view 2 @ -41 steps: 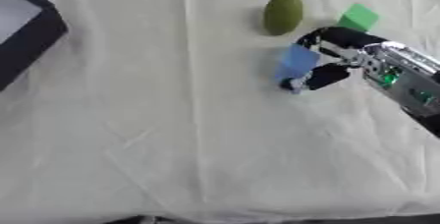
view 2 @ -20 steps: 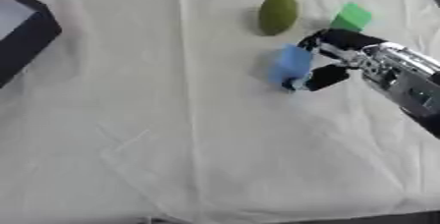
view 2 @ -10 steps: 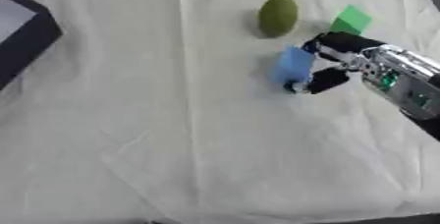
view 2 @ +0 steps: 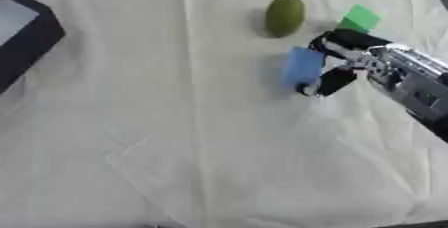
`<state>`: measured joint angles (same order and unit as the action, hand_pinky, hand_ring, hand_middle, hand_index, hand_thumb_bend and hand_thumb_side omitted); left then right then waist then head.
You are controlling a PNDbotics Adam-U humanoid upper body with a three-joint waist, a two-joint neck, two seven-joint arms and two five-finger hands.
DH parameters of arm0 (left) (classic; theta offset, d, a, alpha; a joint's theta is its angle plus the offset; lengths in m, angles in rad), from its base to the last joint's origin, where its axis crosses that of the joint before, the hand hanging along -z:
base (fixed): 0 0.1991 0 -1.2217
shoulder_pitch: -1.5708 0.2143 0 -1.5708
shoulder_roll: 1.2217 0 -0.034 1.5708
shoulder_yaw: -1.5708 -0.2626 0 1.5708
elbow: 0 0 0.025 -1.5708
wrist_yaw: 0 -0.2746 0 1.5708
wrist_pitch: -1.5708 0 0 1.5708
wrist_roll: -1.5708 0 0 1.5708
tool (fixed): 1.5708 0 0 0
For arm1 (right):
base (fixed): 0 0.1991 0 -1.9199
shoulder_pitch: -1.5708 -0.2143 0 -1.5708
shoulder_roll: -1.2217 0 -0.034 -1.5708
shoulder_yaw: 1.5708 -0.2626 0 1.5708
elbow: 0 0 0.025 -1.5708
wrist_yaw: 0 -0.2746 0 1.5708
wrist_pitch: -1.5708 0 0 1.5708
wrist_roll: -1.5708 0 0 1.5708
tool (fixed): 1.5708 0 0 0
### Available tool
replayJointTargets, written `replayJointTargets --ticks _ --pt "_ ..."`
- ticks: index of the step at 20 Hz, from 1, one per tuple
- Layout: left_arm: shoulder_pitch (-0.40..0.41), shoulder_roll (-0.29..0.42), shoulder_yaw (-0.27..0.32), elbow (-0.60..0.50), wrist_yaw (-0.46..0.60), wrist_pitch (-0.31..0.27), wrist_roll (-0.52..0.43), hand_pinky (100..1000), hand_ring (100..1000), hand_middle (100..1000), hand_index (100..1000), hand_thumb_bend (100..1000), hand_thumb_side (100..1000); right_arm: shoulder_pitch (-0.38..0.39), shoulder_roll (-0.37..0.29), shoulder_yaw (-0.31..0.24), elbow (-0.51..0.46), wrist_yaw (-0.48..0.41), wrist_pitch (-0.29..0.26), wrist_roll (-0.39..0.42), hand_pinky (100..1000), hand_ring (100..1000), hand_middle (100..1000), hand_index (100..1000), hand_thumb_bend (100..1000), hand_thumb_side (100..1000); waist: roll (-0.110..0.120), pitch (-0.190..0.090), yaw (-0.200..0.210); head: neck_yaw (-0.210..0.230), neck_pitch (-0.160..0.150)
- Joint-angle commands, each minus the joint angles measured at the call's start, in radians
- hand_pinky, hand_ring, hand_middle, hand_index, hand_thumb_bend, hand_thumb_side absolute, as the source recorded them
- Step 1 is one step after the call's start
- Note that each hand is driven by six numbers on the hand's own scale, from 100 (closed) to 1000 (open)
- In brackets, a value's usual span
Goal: Pick up the objects with one hand, pass them to the other hand, and then place them into the box on the other side of the table.
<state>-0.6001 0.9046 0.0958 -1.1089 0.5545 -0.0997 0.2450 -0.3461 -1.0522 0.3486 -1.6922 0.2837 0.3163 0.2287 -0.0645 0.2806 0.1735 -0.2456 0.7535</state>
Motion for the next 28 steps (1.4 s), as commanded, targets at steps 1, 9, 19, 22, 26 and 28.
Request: replayJointTargets --ticks 1,9,19,22,26,28 --pt "-0.003 0.046 0.018 -0.019 0.003 -0.002 0.005 768 733 748 764 648 560 0.011 -0.026 -0.049 -0.073 -0.115 0.033 -0.039 715 680 401 512 418 188 0.006 -0.027 -0.002 0.008 -0.012" --pt "0.016 0.064 0.014 -0.046 0.010 -0.004 -0.004 752 709 742 766 645 554 0.078 -0.009 -0.172 -0.289 -0.310 0.101 -0.091 692 647 381 497 410 109 0.011 -0.065 -0.015 0.032 -0.034" --pt "0.057 0.094 -0.042 -0.230 -0.075 0.039 -0.074 745 686 723 764 654 553 0.026 0.192 -0.132 -0.308 -0.432 0.112 -0.094 683 625 376 494 395 100 0.024 -0.115 -0.010 0.058 -0.003" --pt "0.070 0.101 -0.067 -0.318 -0.160 0.090 -0.106 743 684 725 763 699 524 0.011 0.255 -0.108 -0.308 -0.447 0.111 -0.098 679 614 374 492 378 100 0.025 -0.118 -0.010 0.068 0.013" --pt "0.087 0.119 -0.113 -0.464 -0.273 0.180 -0.170 747 682 709 763 720 444 -0.005 0.350 -0.076 -0.304 -0.427 0.118 -0.090 670 609 374 495 363 102 0.025 -0.115 -0.011 0.086 0.016" --pt "0.087 0.127 -0.144 -0.565 -0.331 0.239 -0.213 755 690 712 768 722 414 -0.011 0.403 -0.060 -0.292 -0.411 0.126 -0.081 666 606 371 492 353 113 0.025 -0.113 -0.010 0.093 0.016"
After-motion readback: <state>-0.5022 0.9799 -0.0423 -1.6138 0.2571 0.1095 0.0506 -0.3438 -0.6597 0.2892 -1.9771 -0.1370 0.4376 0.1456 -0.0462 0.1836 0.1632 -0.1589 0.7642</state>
